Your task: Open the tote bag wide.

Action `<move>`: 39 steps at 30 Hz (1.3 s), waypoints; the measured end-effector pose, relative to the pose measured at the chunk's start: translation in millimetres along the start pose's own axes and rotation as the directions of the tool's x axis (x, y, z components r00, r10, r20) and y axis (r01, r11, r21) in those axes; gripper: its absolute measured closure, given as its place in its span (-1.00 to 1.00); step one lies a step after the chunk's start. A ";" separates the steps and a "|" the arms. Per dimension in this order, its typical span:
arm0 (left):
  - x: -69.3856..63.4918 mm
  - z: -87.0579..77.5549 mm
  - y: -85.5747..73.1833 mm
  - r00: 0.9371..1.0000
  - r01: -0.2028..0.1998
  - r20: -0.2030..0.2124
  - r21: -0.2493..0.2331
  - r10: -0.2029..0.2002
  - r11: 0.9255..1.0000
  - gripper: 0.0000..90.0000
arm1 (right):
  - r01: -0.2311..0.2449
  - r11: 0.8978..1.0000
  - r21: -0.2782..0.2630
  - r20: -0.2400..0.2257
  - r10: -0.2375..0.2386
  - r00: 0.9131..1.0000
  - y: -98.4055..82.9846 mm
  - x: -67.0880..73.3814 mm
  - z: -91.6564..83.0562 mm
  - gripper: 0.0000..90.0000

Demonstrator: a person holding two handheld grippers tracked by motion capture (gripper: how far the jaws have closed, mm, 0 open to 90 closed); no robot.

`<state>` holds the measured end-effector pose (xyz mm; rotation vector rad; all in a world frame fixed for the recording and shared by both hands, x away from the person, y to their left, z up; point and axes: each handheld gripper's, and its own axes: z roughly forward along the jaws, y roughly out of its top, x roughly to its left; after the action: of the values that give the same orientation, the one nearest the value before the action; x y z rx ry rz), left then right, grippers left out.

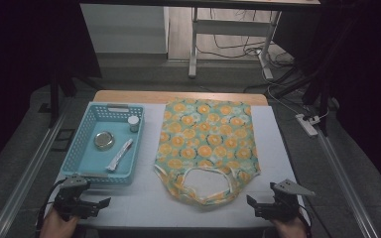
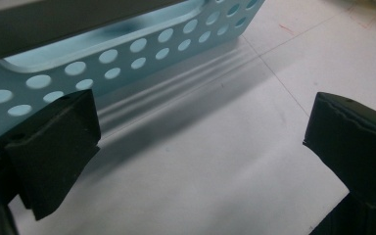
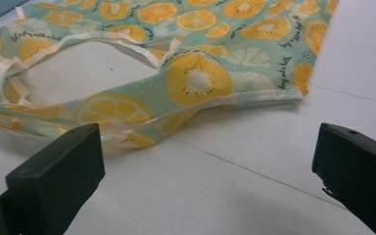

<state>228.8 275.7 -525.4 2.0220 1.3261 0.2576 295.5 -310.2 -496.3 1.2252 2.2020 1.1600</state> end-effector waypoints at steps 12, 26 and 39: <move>-0.9 -1.3 -0.6 1.000 -0.012 0.011 -0.010 0.012 1.000 -0.99 | 0.008 1.000 0.010 -0.013 -0.008 1.000 0.3 0.1 0.5 -1.00; -1.9 -1.5 -1.3 1.000 -0.024 0.015 -0.016 0.024 1.000 -0.99 | 0.032 0.999 0.027 -0.027 -0.031 0.999 1.5 1.9 2.7 -1.00; -2.6 -1.1 -1.1 0.999 -0.032 0.017 -0.013 0.032 0.999 -0.99 | 0.078 0.996 0.038 -0.038 -0.077 0.996 8.0 7.1 3.1 -1.00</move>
<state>226.2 274.2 -524.8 2.0318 1.2791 0.2626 297.8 -300.5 -491.2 1.1321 2.2878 1.1223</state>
